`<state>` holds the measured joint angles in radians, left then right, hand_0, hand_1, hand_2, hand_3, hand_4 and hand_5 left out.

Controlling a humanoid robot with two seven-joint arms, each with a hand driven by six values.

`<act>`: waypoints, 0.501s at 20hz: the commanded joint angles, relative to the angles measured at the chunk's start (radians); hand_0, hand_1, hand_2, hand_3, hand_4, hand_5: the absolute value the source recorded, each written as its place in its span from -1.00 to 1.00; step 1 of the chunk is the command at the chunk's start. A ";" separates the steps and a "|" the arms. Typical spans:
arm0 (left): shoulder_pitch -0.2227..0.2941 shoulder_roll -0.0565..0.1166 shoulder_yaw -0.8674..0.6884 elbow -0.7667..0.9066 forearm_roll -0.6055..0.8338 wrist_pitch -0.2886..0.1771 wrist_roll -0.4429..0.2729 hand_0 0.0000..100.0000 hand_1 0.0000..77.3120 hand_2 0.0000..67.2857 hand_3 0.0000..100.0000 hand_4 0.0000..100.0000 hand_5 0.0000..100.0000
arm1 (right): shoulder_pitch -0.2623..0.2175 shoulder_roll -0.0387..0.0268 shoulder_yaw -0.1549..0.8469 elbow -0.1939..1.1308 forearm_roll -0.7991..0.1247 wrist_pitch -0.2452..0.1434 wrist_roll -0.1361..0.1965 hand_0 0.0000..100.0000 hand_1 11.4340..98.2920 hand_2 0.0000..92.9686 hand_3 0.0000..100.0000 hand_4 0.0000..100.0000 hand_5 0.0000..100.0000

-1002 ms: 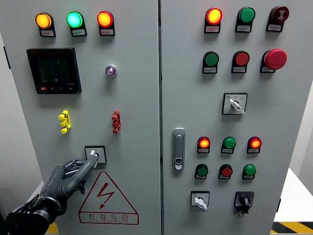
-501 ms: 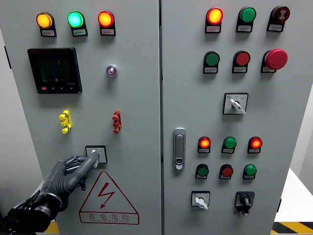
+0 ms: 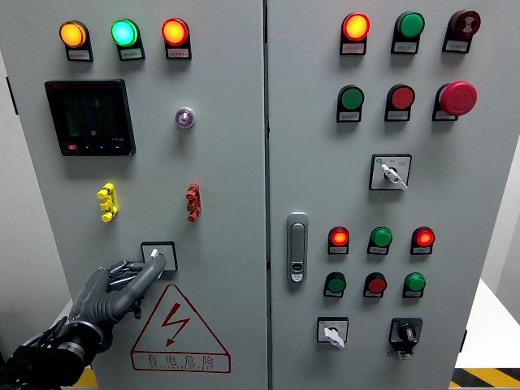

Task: Turn on light switch 1
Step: 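Close the left hand fingers around the rotary switch knob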

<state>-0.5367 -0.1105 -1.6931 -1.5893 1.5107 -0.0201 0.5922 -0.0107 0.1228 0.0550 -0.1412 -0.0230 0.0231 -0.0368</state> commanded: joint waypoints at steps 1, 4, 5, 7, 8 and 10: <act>-0.006 0.000 0.000 0.000 0.000 0.000 0.020 -1.00 0.46 0.53 0.89 1.00 0.81 | 0.000 0.0015 -0.001 0.000 0.000 -0.002 0.000 -1.00 -0.81 -1.00 -0.61 -0.61 -0.79; -0.008 0.002 0.000 0.002 0.002 0.000 0.024 -1.00 0.43 0.55 0.90 1.00 0.81 | 0.000 0.0000 0.000 0.000 0.000 0.000 0.000 -1.00 -0.81 -1.00 -0.61 -0.61 -0.79; -0.008 0.002 0.000 0.002 0.002 0.000 0.026 -1.00 0.42 0.55 0.90 1.00 0.81 | 0.000 0.0015 0.000 0.000 0.000 0.000 0.000 -1.00 -0.81 -1.00 -0.61 -0.61 -0.79; -0.012 0.002 0.000 0.002 0.002 0.000 0.026 -1.00 0.41 0.55 0.90 1.00 0.81 | 0.000 0.0015 0.000 0.000 0.000 -0.002 0.000 -1.00 -0.81 -1.00 -0.61 -0.61 -0.79; -0.012 0.002 0.000 0.002 0.002 0.000 0.026 -1.00 0.41 0.56 0.90 1.00 0.80 | 0.000 0.0015 0.000 0.000 0.000 0.000 0.000 -1.00 -0.81 -1.00 -0.61 -0.61 -0.79; -0.014 0.002 0.000 0.002 0.002 0.000 0.028 -1.00 0.41 0.56 0.90 1.00 0.80 | 0.000 0.0000 0.000 0.000 0.000 -0.002 0.000 -1.00 -0.82 -1.00 -0.61 -0.61 -0.79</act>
<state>-0.5488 -0.1089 -1.6935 -1.5876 1.5125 -0.0199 0.6183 -0.0107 0.1239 0.0546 -0.1409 -0.0230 0.0222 -0.0368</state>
